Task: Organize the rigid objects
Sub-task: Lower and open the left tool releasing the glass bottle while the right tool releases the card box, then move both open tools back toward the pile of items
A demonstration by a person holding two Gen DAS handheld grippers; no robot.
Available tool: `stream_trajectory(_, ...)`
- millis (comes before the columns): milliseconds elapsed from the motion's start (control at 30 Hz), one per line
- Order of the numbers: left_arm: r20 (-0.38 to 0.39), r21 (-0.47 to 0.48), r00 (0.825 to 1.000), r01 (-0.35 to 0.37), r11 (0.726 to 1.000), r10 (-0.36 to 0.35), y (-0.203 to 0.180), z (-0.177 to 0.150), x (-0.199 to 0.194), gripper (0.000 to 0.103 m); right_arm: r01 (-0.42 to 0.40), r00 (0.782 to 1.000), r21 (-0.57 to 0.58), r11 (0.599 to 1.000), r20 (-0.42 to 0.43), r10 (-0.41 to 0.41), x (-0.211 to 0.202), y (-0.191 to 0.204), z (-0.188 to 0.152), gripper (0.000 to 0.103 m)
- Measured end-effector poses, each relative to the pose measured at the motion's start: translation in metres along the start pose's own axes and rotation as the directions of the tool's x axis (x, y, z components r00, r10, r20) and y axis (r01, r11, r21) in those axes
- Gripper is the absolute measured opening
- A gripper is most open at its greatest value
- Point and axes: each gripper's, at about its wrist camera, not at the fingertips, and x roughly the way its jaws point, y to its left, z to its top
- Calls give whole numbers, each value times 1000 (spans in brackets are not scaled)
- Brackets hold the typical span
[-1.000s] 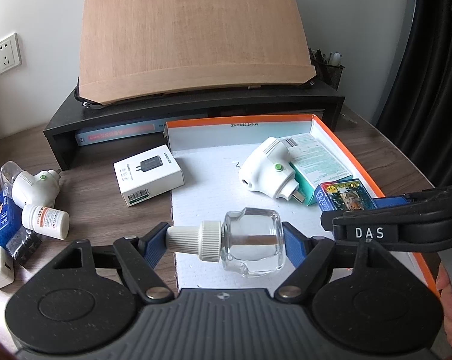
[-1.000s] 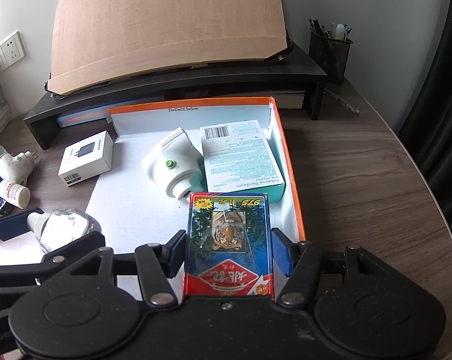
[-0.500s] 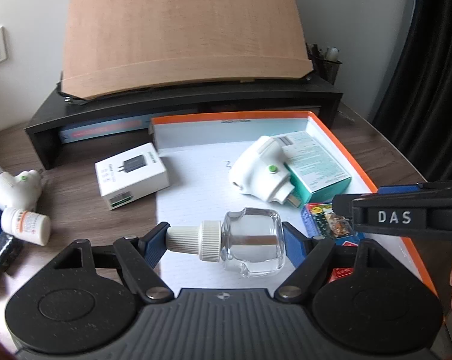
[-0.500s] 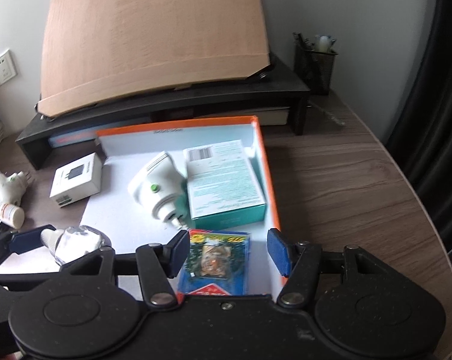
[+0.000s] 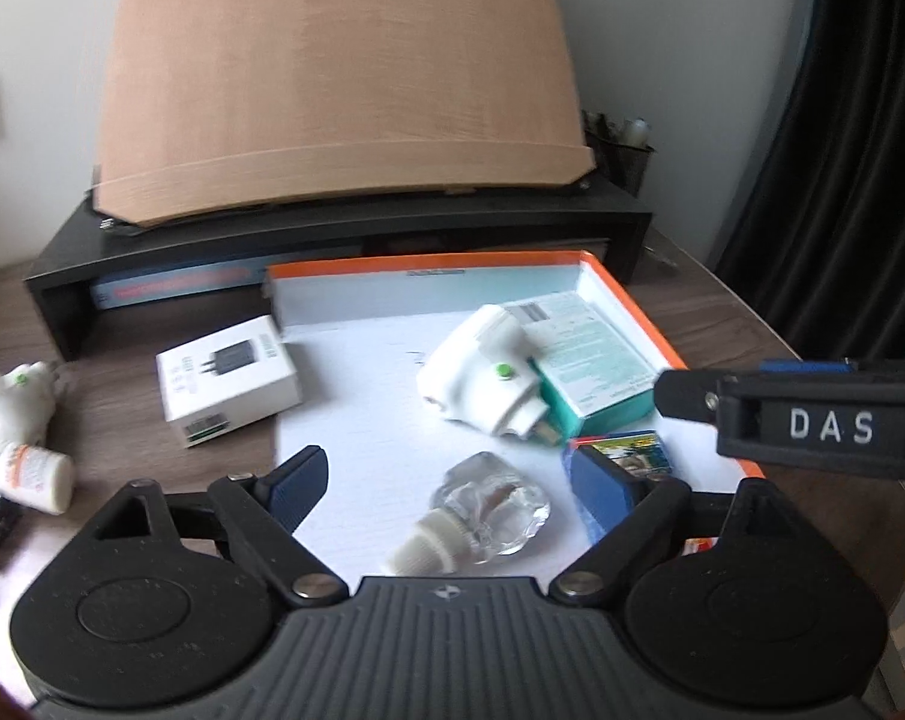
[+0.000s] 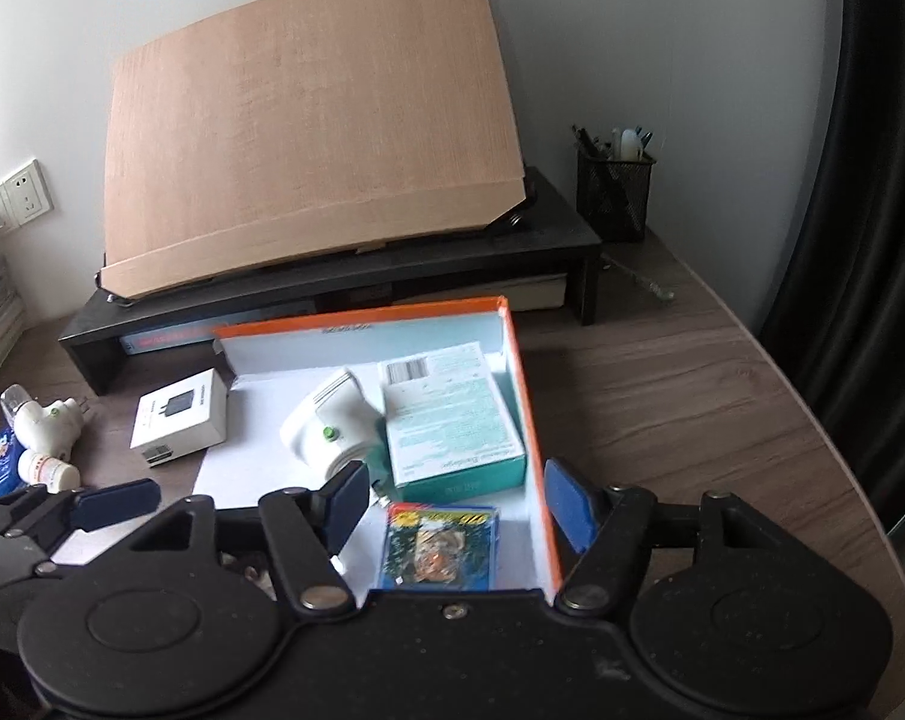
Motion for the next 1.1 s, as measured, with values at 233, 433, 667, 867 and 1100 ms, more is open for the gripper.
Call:
stream_trajectory(233, -10, -51, 997, -82, 995, 82, 29, -6, -21, 90, -40, 999, -8, 999, -29, 40, -1, 23, -8, 79)
stream_trajectory(433, -19, -91, 990, -139, 986, 138, 59, -15, -40, 91, -75, 996, -40, 996, -49, 73, -4, 55, -16, 80)
stream_trajectory(667, -17, -130, 975, -221, 967, 221, 96, -27, -68, 92, -128, 990, -65, 990, -61, 124, -10, 94, -24, 80)
stream_trajectory(867, -36, -207, 932, -360, 910, 360, 140, -43, -87, 96, -160, 986, -92, 983, -67, 155, -16, 122, -31, 80)
stream_trajectory(1100, -73, -269, 872, -484, 833, 484, 190, -53, -86, 98, -165, 984, -101, 981, -83, 157, -17, 141, -39, 80)
